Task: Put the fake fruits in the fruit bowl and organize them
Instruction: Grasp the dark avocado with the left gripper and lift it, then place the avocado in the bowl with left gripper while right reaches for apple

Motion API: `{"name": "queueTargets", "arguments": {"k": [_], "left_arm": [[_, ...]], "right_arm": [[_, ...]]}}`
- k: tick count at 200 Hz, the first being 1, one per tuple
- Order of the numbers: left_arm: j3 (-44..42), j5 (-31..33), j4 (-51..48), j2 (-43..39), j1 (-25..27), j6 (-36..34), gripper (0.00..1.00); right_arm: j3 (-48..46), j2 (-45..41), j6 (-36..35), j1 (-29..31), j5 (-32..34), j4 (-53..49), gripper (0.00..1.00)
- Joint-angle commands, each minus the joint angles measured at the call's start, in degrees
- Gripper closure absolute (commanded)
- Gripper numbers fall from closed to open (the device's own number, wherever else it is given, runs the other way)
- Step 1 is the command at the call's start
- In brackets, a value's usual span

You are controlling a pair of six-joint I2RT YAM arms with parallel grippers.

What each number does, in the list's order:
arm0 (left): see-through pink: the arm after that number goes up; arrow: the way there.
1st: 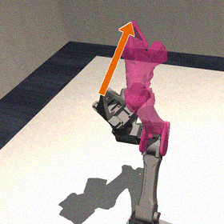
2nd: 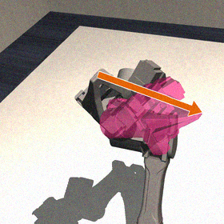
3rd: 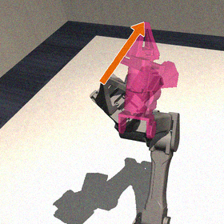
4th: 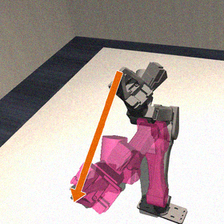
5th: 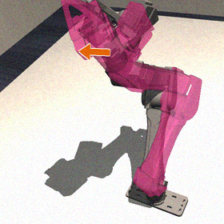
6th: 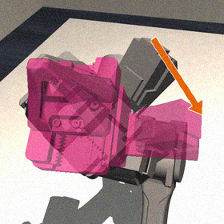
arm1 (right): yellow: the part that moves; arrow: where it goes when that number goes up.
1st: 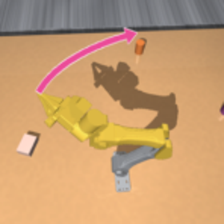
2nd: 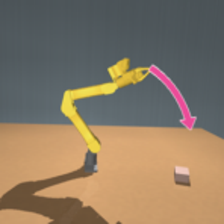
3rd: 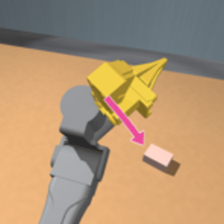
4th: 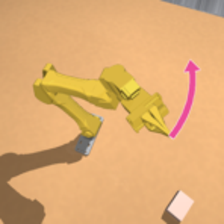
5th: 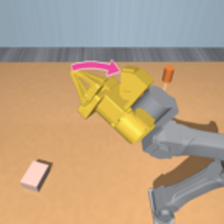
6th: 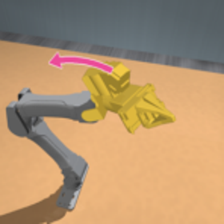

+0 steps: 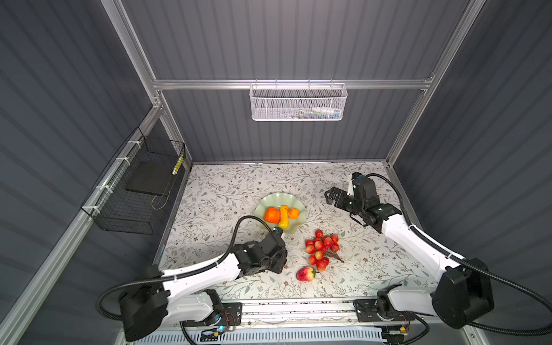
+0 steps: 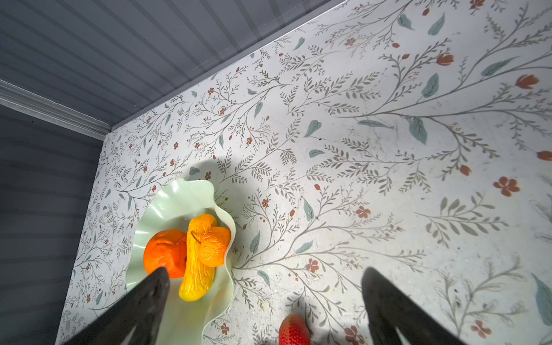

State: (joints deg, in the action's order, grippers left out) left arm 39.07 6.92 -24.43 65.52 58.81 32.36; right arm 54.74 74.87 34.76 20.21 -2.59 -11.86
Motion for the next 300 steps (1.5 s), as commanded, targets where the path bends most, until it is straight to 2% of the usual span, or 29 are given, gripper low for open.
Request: {"name": "queueTargets", "arguments": {"k": [1,21,53,76,115,136,171,211,225,245,266,300], "left_arm": [[7.19,7.16,-8.83,-3.70,-2.11,-5.67,0.56],[12.37,4.94,-10.24,-0.45,-9.63,-11.77,0.56],[21.04,3.54,-5.63,9.14,-16.68,-20.29,0.56],[26.96,-1.99,-0.37,17.87,-22.26,-23.07,0.56],[38.42,-1.57,0.42,32.96,-24.43,-26.80,0.56],[43.35,-3.20,0.58,38.48,-26.24,-27.15,0.56],[48.03,-2.50,-0.63,45.29,-26.78,-27.79,0.54],[48.36,-1.56,-0.89,47.95,-26.90,-26.24,0.46],[47.79,-2.29,0.03,47.34,-26.86,-25.32,0.36],[46.60,-2.57,2.12,45.20,-26.86,-24.37,0.27],[46.06,-1.84,3.75,42.46,-26.88,-23.77,0.19],[42.63,4.70,9.04,34.26,-26.88,-22.74,0.06]], "right_arm": [[-0.01,0.80,0.60,-0.43,-0.52,0.44,0.01],[0.11,0.65,0.51,-0.51,-0.80,0.17,0.01],[-0.54,-0.82,0.50,-0.56,-0.80,-0.52,0.01],[-1.43,-2.24,0.42,-0.59,-0.50,-0.94,0.01],[-3.18,-4.43,0.66,-0.61,-0.87,-1.70,0.01],[-3.50,-5.21,0.36,-0.62,-1.40,-2.83,0.01],[-4.11,-6.52,-0.18,-0.39,-2.50,-7.17,0.01],[-5.15,-10.24,-1.76,2.73,-0.91,-14.20,0.02],[-5.42,-11.24,-2.03,5.35,-0.01,-17.10,0.03],[-6.10,-13.58,-0.38,11.69,2.42,-21.73,0.03],[-8.39,-15.66,4.85,19.49,2.43,-23.36,0.04],[-12.40,-15.86,14.08,31.79,1.10,-26.00,0.05]]}}
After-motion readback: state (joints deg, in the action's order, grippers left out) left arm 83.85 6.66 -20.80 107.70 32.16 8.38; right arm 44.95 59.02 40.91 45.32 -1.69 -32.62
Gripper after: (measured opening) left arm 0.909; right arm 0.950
